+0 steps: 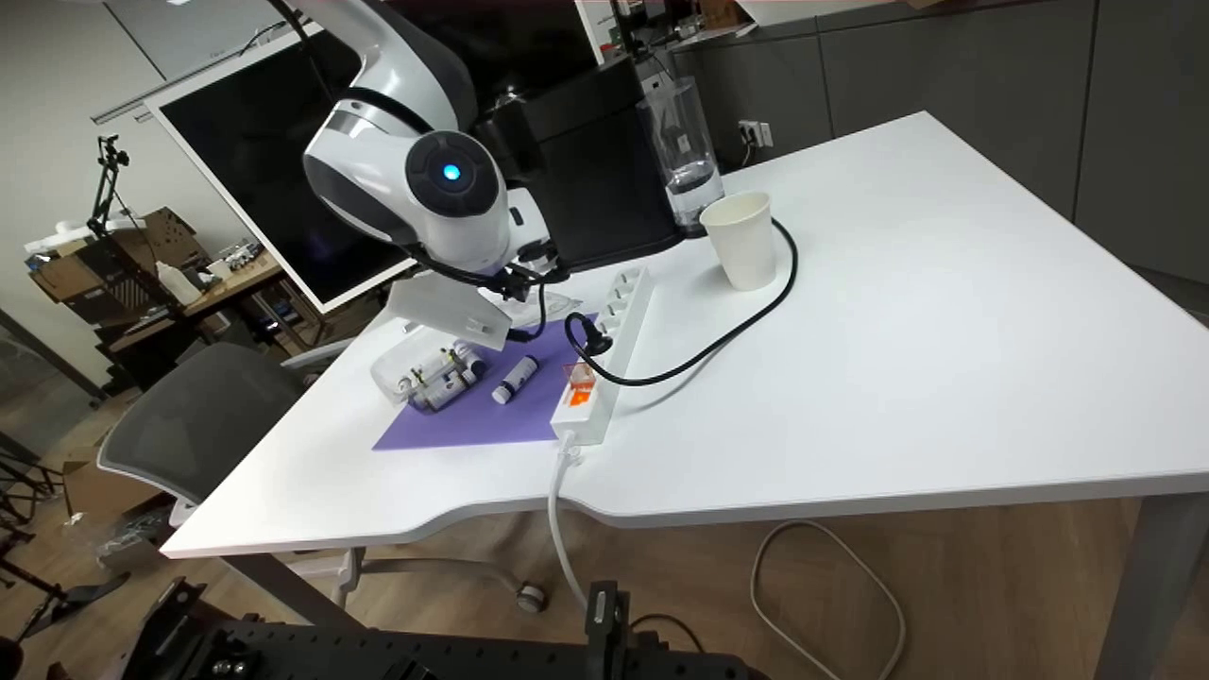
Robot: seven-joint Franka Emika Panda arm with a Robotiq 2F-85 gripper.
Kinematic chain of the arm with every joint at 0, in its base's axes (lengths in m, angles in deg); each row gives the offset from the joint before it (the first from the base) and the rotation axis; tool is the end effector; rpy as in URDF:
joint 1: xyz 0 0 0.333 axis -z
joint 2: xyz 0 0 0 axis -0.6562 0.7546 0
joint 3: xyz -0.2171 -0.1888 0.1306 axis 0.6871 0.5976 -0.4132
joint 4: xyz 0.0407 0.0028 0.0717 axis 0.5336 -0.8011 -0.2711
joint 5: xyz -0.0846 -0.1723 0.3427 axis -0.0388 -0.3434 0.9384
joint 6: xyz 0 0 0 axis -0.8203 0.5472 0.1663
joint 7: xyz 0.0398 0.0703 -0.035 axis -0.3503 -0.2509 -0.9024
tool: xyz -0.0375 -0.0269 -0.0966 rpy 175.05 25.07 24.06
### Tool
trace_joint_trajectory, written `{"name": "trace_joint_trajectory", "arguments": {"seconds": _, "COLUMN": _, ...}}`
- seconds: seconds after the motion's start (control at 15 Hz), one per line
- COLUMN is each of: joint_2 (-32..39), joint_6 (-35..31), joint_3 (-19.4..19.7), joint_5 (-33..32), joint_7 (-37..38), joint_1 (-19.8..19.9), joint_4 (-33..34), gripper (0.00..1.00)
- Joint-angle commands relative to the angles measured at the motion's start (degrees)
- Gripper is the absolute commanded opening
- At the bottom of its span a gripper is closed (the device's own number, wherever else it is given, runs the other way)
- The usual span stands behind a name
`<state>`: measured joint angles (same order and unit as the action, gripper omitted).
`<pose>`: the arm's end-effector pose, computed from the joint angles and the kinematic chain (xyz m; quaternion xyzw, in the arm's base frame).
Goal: Close the pack with bottles
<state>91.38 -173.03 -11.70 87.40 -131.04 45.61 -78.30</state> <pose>0.5028 -0.0727 0.1437 -0.8695 0.0796 -0.3210 0.3669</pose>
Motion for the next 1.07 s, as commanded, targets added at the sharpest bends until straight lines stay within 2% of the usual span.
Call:
{"name": "trace_joint_trajectory", "arguments": {"seconds": 0.0, "joint_2": -1.62, "joint_6": 3.14, "joint_3": 1.77, "joint_5": -2.82, "joint_7": 12.01, "joint_1": 0.61, "joint_4": -1.22, "gripper": 1.00}}
{"name": "trace_joint_trajectory", "arguments": {"seconds": 0.27, "joint_2": -0.39, "joint_6": -2.12, "joint_3": 2.76, "joint_5": -8.62, "joint_7": 27.03, "joint_1": -0.28, "joint_4": 1.11, "gripper": 1.00}}
{"name": "trace_joint_trajectory", "arguments": {"seconds": 0.4, "joint_2": -0.31, "joint_6": -3.18, "joint_3": 3.00, "joint_5": -14.16, "joint_7": 34.48, "joint_1": -0.38, "joint_4": 0.89, "gripper": 1.00}}
{"name": "trace_joint_trajectory", "arguments": {"seconds": 0.47, "joint_2": -0.12, "joint_6": -1.59, "joint_3": 2.70, "joint_5": -10.66, "joint_7": 26.96, "joint_1": 0.04, "joint_4": 0.31, "gripper": 1.00}}
{"name": "trace_joint_trajectory", "arguments": {"seconds": 0.6, "joint_2": -0.13, "joint_6": -2.42, "joint_3": 2.66, "joint_5": -12.81, "joint_7": 30.71, "joint_1": 0.06, "joint_4": 0.32, "gripper": 1.00}}
{"name": "trace_joint_trajectory", "arguments": {"seconds": 0.73, "joint_2": -0.13, "joint_6": -2.58, "joint_3": 2.65, "joint_5": -12.83, "joint_7": 31.31, "joint_1": 0.02, "joint_4": 0.32, "gripper": 1.00}}
{"name": "trace_joint_trajectory", "arguments": {"seconds": 1.0, "joint_2": 3.59, "joint_6": -3.81, "joint_3": 3.20, "joint_5": -13.88, "joint_7": 35.15, "joint_1": 0.20, "joint_4": 3.43, "gripper": 1.00}}
